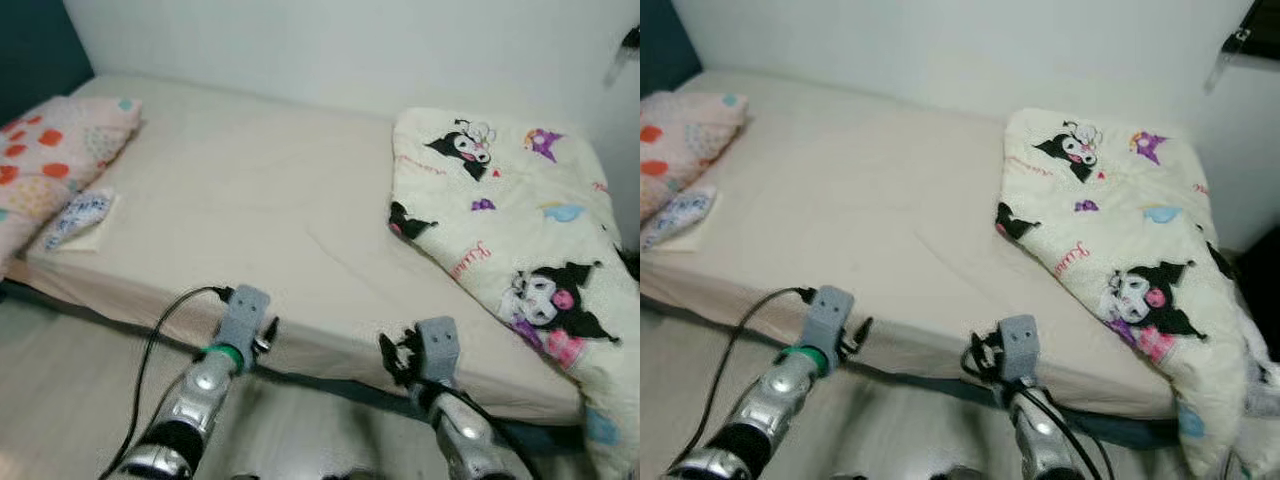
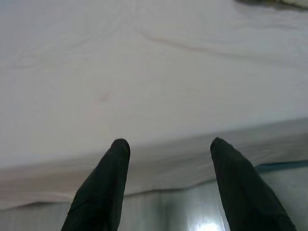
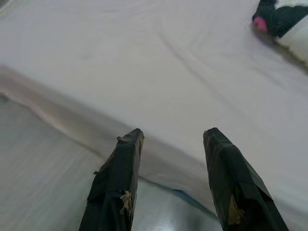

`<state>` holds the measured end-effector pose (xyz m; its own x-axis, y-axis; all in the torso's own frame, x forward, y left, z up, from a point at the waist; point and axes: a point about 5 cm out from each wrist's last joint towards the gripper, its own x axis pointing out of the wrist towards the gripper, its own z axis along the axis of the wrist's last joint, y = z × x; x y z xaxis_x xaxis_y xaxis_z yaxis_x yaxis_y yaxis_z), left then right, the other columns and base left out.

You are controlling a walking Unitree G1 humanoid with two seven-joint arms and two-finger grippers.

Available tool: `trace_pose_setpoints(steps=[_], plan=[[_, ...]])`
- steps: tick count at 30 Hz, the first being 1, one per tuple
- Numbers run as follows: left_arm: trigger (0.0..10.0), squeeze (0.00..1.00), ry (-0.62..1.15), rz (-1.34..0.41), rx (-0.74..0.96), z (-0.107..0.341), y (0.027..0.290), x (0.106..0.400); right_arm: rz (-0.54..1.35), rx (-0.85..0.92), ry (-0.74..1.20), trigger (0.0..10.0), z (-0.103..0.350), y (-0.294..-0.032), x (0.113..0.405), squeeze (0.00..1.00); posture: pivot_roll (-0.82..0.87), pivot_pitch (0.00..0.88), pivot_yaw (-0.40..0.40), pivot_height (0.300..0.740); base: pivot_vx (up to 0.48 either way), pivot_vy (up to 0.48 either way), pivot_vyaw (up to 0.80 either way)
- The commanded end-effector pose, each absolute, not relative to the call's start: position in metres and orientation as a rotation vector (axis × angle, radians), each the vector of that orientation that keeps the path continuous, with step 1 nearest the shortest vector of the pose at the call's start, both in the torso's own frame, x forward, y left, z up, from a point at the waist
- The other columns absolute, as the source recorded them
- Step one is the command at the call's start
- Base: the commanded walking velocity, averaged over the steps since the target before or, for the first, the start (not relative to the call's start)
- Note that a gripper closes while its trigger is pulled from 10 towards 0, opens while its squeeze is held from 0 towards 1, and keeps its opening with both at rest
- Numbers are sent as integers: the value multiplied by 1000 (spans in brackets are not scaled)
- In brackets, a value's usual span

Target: Clean up the room

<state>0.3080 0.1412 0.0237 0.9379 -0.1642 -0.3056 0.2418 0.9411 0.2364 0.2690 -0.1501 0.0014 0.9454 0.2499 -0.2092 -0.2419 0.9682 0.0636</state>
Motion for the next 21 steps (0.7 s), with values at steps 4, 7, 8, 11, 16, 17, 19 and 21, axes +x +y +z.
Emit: trace_pose_setpoints(steps=[4,7,8,11,16,17,19,21], plan=[[10000,0,321,-215,259,16,139,302,249,30,242,10000,-4,-154,264,0,-24,43,51,740,0,0,0],[10000,0,319,-214,250,17,139,303,249,30,241,10000,-3,-154,264,0,-24,45,51,740,0,0,0],[10000,0,319,-214,250,17,139,303,249,30,241,10000,-3,-154,264,0,-24,45,51,740,0,0,0],[10000,0,319,-214,251,17,139,303,248,31,241,10000,-3,-153,264,0,-25,48,51,740,0,0,0],[10000,0,322,-212,258,16,139,303,244,33,241,10000,-4,-154,264,0,-26,50,51,740,0,0,0],[10000,0,322,-212,259,16,139,303,244,32,242,10000,-4,-154,264,0,-26,50,51,740,0,0,0],[10000,0,323,-212,259,16,139,303,244,32,243,10000,-4,-154,264,0,-26,50,52,740,0,0,0],[10000,0,324,-213,260,16,139,303,243,34,242,10000,-4,-154,264,0,-25,51,52,740,0,0,0]])
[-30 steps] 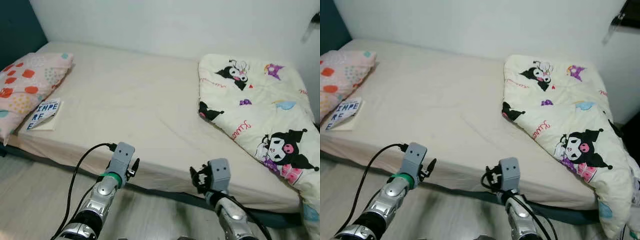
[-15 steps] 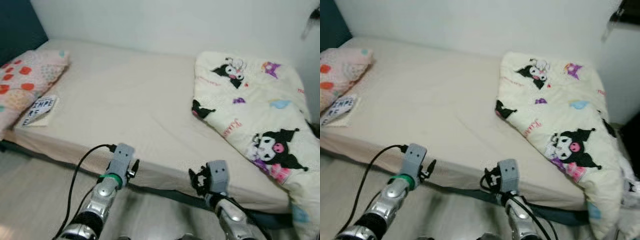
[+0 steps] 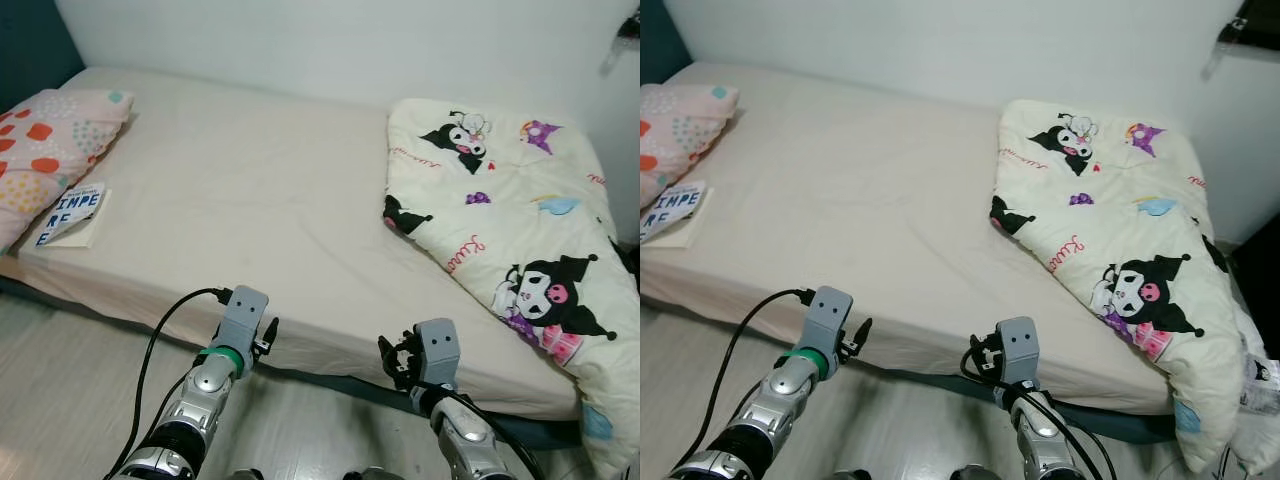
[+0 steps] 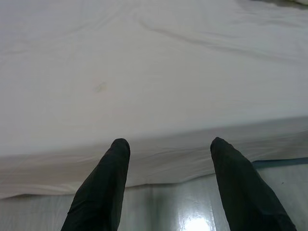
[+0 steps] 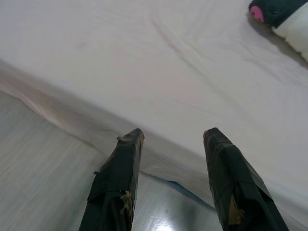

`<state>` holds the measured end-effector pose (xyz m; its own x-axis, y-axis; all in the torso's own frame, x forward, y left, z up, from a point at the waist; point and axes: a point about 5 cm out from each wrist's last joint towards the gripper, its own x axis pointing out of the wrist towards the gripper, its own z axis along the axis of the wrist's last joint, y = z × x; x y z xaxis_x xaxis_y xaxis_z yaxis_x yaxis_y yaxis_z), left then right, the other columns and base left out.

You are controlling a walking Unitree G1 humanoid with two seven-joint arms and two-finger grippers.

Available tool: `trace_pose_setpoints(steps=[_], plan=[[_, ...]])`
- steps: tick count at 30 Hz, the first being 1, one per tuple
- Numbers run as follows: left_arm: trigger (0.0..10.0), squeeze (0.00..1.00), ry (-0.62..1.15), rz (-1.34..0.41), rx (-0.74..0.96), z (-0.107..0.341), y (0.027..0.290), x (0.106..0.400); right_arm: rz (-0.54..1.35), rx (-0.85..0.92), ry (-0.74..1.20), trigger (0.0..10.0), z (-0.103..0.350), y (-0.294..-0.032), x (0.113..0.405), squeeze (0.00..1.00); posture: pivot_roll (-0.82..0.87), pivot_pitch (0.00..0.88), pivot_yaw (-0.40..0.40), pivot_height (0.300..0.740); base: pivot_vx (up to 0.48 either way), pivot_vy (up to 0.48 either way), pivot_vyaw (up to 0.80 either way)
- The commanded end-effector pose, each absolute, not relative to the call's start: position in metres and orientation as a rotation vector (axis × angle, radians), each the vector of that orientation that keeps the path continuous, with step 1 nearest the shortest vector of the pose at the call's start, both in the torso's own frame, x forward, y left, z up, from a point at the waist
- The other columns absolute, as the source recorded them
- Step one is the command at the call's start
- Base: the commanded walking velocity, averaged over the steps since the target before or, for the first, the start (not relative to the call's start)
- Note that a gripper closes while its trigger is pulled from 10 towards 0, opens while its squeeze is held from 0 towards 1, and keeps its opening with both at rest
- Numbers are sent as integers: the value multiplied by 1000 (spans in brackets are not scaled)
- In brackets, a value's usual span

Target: Clean up the room

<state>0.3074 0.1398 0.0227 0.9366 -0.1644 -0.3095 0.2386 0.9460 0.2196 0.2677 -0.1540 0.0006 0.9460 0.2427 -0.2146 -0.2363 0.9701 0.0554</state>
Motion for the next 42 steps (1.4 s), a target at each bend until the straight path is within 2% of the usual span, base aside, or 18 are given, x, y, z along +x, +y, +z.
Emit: trace_pose_setpoints(steps=[1,5,26,42], plan=[[10000,0,324,-213,260,16,139,303,243,34,242,10000,-4,-154,264,0,-25,51,52,740,0,0,0],[10000,0,325,-213,262,16,140,303,243,37,245,10000,-4,-154,264,0,-25,51,53,740,0,0,0],[10000,0,329,-212,268,16,140,303,236,48,247,10000,-4,-153,265,0,-23,52,55,740,0,0,-762],[10000,0,327,-219,274,16,139,303,240,40,249,10000,-4,-154,265,0,-23,52,52,740,0,-39,0]])
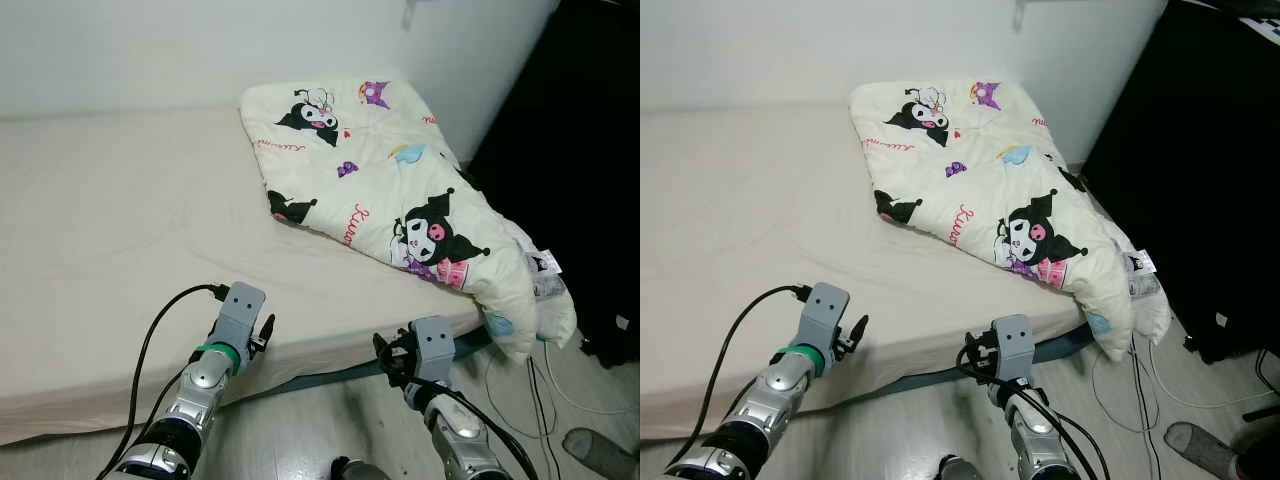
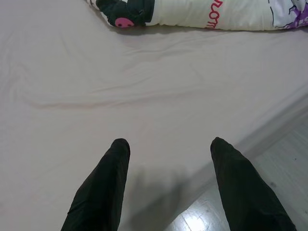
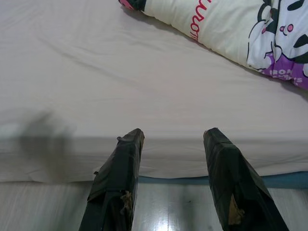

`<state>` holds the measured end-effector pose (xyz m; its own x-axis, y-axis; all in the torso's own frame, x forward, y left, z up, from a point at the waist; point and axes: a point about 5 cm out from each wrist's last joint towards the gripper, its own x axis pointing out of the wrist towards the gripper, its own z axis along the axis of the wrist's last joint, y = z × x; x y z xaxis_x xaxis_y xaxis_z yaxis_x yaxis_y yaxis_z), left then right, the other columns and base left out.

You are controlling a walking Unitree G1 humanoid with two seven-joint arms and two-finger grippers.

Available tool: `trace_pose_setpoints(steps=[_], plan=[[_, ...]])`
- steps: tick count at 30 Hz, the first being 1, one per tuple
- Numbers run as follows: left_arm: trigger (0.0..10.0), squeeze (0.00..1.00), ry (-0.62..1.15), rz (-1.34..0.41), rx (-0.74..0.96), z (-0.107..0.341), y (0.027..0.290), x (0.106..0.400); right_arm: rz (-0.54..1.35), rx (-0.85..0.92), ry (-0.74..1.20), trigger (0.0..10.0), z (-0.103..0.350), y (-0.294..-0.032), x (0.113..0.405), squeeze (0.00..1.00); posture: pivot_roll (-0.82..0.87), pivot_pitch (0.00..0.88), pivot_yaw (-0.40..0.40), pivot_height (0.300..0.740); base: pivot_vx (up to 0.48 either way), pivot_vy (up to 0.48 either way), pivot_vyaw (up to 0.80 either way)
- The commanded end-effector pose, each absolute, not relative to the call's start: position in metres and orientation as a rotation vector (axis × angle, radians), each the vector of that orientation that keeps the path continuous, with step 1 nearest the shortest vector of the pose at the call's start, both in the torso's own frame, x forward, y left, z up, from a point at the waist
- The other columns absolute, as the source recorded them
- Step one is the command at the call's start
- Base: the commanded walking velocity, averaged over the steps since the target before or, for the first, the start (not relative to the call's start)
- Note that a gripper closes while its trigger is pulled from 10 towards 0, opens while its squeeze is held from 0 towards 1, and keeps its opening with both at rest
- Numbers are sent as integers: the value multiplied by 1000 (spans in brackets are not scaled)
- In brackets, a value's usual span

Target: Clean up the room

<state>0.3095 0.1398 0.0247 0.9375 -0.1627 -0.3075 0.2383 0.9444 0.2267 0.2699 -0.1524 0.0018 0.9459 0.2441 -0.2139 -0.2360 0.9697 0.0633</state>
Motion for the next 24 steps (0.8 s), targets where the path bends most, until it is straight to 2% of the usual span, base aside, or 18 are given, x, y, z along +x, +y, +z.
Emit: trace_pose_setpoints(steps=[1,13,24], plan=[[10000,0,326,-222,276,16,139,303,240,39,249,10000,-4,-154,265,0,-23,53,52,740,0,-480,0],[10000,0,328,-222,277,16,138,302,242,35,252,10000,-4,-154,264,0,-25,51,50,740,0,-480,0],[10000,0,331,-221,278,15,138,302,246,31,254,10000,-5,-154,264,0,-27,50,49,740,0,-303,0]])
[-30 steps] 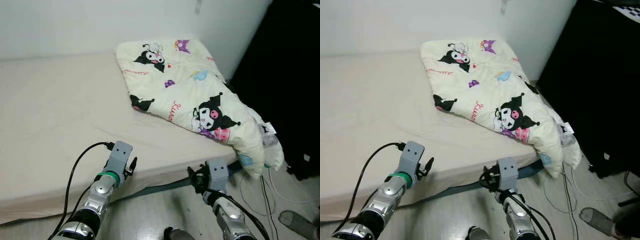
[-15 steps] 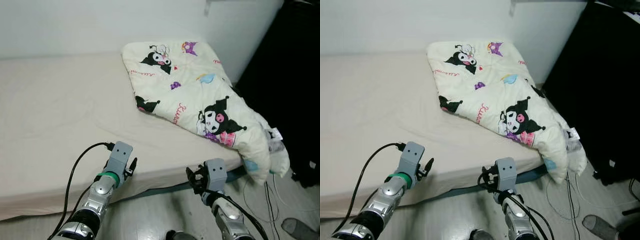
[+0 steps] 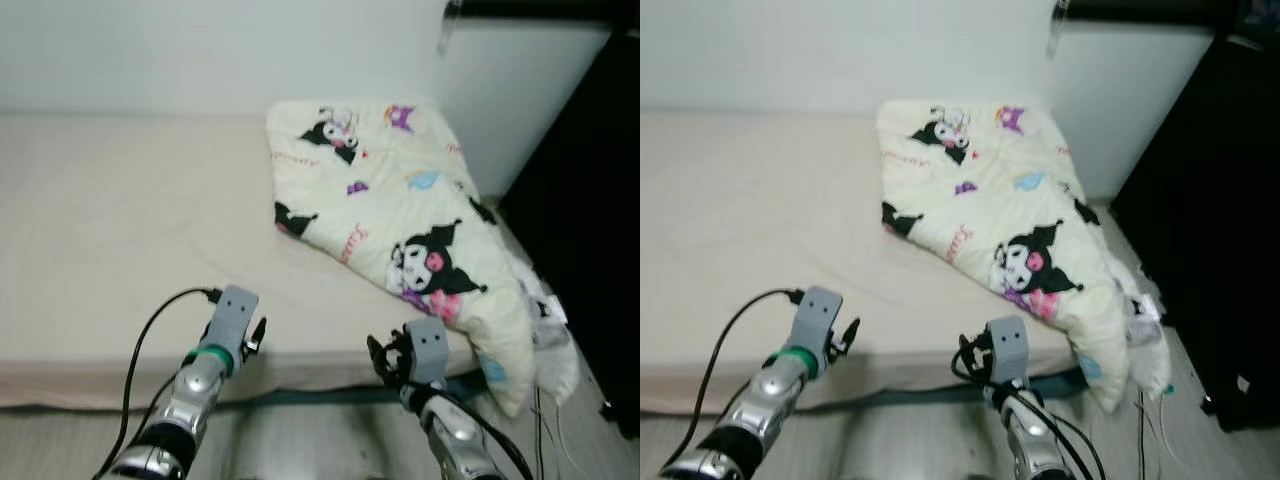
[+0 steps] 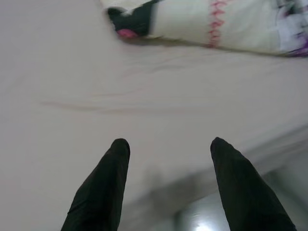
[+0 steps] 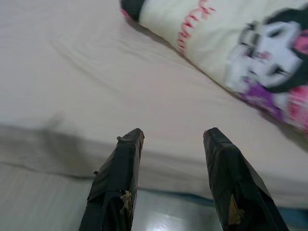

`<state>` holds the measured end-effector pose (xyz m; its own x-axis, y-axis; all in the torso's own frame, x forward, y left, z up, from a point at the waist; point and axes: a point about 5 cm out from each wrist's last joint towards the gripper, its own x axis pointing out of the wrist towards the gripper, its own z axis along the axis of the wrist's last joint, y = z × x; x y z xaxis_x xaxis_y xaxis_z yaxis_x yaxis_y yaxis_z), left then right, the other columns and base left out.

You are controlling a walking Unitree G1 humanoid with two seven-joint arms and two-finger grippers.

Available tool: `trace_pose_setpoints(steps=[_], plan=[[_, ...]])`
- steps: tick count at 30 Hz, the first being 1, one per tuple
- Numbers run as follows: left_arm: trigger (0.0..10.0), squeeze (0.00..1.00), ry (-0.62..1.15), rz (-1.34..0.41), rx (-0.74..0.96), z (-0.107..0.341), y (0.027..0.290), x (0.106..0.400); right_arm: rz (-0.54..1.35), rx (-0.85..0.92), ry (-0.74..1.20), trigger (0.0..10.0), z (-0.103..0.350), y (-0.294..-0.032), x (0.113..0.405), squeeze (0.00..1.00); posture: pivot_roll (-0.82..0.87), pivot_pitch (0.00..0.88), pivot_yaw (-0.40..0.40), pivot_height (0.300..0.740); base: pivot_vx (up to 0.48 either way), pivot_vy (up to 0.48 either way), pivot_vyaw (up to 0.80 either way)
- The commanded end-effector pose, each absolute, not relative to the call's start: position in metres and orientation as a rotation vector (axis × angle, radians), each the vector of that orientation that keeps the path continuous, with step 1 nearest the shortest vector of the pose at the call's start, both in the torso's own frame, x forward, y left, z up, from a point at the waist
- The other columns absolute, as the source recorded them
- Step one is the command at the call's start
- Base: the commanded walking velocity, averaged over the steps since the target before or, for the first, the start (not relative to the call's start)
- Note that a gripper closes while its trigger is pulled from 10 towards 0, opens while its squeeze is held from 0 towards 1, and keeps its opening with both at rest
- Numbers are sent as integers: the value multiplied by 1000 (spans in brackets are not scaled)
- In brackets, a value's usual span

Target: Clean up the room

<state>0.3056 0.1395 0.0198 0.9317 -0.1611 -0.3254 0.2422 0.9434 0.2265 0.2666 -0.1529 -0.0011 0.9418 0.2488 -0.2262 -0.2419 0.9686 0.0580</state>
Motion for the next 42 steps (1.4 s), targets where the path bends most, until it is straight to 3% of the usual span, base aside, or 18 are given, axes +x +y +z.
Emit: trace_pose_setpoints(steps=[1,42], plan=[[10000,0,331,-221,278,15,138,302,246,31,254,10000,-5,-154,264,0,-27,50,49,740,0,-352,0],[10000,0,329,-218,266,17,137,304,147,16,189,10000,9,-166,275,0,-33,57,55,740,0,-6,0]])
